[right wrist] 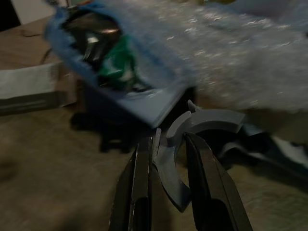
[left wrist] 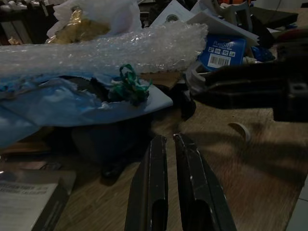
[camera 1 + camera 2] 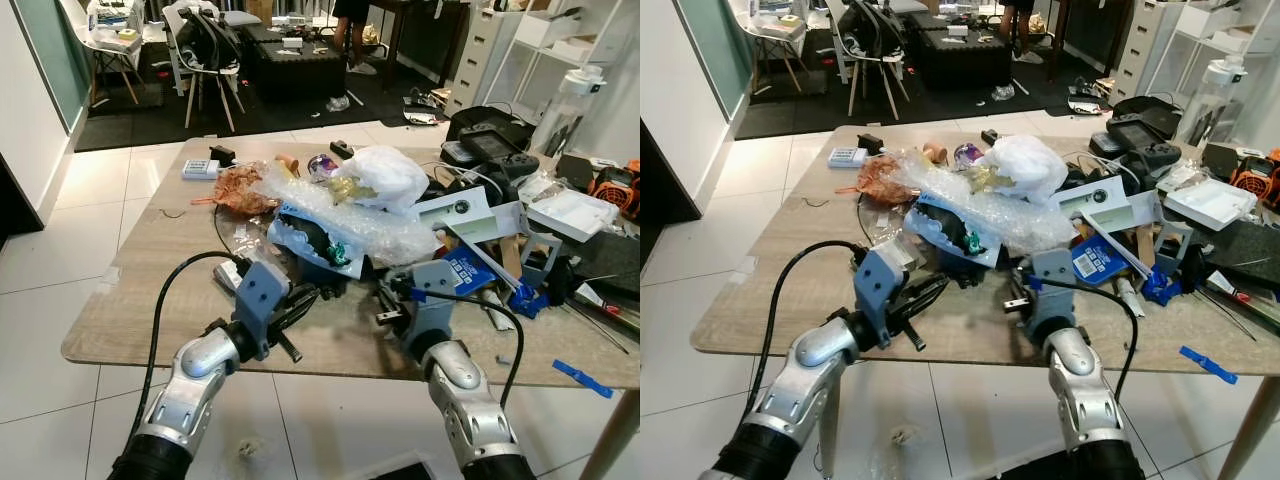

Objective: Picking trash to rubbish bin

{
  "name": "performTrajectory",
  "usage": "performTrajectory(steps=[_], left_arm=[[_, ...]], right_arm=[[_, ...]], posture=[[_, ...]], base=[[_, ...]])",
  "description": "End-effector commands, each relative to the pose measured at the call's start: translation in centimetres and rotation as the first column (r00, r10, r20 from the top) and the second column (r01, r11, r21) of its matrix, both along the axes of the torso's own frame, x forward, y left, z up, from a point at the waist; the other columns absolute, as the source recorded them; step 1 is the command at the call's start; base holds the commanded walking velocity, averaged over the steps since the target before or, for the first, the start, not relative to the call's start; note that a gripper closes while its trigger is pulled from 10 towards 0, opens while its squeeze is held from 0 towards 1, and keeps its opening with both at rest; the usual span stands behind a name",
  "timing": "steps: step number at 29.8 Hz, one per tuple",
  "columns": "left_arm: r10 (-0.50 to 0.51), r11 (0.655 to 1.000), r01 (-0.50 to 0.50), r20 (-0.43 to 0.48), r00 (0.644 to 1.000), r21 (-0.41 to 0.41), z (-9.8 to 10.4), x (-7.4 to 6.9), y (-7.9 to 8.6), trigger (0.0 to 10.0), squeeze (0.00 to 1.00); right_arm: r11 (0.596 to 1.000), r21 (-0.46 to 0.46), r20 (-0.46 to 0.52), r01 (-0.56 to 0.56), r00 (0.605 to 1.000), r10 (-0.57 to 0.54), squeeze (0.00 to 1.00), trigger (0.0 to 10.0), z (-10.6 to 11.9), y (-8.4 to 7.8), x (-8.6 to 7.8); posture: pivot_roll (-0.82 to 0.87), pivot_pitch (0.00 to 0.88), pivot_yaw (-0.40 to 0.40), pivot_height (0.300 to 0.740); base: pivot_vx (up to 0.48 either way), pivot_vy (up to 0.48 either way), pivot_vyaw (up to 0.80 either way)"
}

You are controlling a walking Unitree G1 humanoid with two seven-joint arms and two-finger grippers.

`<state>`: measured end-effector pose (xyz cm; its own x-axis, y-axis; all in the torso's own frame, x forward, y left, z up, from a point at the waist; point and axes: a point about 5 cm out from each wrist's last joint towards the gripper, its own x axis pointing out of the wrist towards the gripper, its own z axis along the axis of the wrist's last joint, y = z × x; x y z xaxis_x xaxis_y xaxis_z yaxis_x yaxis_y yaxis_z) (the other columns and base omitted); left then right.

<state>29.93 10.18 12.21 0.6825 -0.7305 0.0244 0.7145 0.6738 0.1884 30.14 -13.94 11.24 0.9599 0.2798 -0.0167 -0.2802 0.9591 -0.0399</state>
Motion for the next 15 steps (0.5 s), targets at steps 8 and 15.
performTrajectory(steps=[8, 15], left_arm=[[0.219, 0.967, -0.223, -0.043, 0.975, -0.126, 0.0, 0.3, 1.7, 10.0, 0.00], [0.273, 0.947, -0.280, -0.062, 0.960, -0.160, -0.2, 0.1, 1.5, 10.0, 0.00]], right_arm=[[0.999, 0.011, 0.097, 0.047, 0.994, -0.048, 0.00, 10.0, 1.3, -0.5, -1.2], [0.999, -0.005, 0.101, 0.054, 0.993, -0.053, 0.00, 10.0, 1.9, -0.3, -1.4]], posture=[[-0.12, 0.042, 0.002, 0.740], [-0.12, 0.059, -0.005, 0.740]], base=[[0.000, 0.000, 0.00], [0.000, 0.000, -0.46]])
